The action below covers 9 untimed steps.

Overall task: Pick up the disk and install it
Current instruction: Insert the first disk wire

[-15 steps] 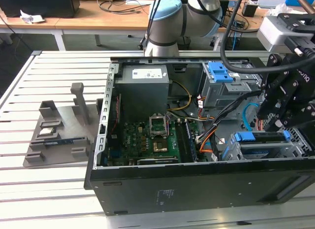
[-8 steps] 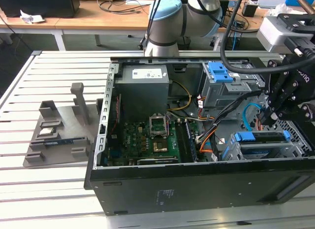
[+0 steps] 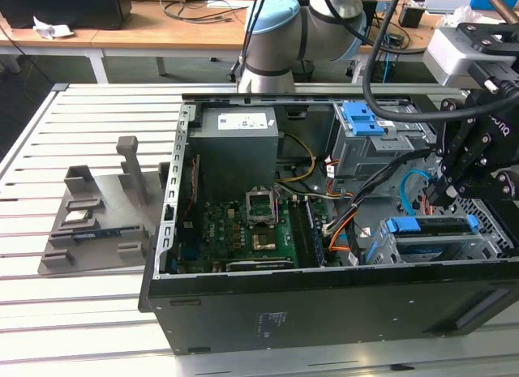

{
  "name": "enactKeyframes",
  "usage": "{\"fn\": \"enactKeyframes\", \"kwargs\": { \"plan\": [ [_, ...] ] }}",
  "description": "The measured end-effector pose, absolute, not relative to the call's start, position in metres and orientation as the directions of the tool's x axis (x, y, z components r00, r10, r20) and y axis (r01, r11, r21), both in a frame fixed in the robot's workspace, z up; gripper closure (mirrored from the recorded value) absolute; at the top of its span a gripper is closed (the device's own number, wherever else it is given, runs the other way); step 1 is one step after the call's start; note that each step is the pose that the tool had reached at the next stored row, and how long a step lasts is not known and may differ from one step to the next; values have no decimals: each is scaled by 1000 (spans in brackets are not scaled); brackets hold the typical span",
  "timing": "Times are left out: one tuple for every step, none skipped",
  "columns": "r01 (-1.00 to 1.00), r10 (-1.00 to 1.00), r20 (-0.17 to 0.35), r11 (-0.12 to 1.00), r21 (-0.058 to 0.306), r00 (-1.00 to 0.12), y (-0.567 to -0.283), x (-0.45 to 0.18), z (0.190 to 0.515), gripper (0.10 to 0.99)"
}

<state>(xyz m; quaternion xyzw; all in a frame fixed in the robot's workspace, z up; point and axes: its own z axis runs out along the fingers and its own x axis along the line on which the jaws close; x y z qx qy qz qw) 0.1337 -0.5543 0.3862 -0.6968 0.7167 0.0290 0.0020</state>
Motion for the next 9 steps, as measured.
{"fn": "enactKeyframes", "kwargs": {
  "plan": [
    [-999, -999, -43, 27, 39, -29, -554, 134, 386, 980],
    [-999, -999, -43, 27, 39, -29, -554, 134, 386, 980],
    [-999, -999, -44, 27, 39, -29, -554, 135, 386, 980],
    [-999, -999, -43, 27, 39, -29, -554, 141, 386, 980],
    [-999, -999, -43, 27, 39, -29, -553, 144, 386, 980],
    [-999, -999, -43, 27, 39, -29, -553, 147, 386, 980],
    [-999, -999, -43, 27, 39, -29, -552, 153, 386, 980],
    [-999, -999, -41, 27, 39, -29, -551, 157, 385, 980],
    [-999, -999, -40, 27, 40, -29, -550, 160, 385, 980]
  ]
}}
